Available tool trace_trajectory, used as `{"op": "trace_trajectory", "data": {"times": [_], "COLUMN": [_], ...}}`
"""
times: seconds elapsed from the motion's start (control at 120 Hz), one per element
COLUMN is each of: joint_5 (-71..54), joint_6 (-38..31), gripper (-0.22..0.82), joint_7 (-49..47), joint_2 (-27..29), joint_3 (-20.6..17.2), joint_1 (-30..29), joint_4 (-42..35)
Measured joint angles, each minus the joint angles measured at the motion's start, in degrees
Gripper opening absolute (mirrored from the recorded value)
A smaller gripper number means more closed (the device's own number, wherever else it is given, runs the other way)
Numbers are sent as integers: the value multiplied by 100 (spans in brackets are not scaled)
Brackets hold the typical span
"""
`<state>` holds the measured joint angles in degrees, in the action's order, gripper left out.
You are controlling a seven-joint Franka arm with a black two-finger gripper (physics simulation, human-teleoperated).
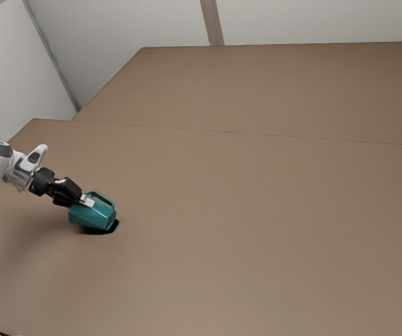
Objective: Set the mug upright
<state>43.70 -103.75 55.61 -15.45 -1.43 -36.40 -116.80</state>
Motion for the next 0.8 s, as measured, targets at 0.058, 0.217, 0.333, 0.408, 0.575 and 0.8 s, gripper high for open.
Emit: {"op": "trace_trajectory", "data": {"times": [0.058, 0.217, 0.333, 0.408, 0.575, 0.8], "joint_5": [-35, -139, -226, -336, -748, -1914], "joint_6": [-9, -9, -12, -19, -140, -380], "gripper": [-10, -14, -16, -16, -16, -17], "joint_7": [4, 9, 8, -10, -169, -631], "joint_2": [39, 368, 627, 753, 1088, 1696], "joint_3": [-26, -56, -26, 214, 993, 1083], "joint_1": [2, 238, 568, 1071, 2360, 3124], "joint_4": [3, -6, -10, -2, -9, -81]}}
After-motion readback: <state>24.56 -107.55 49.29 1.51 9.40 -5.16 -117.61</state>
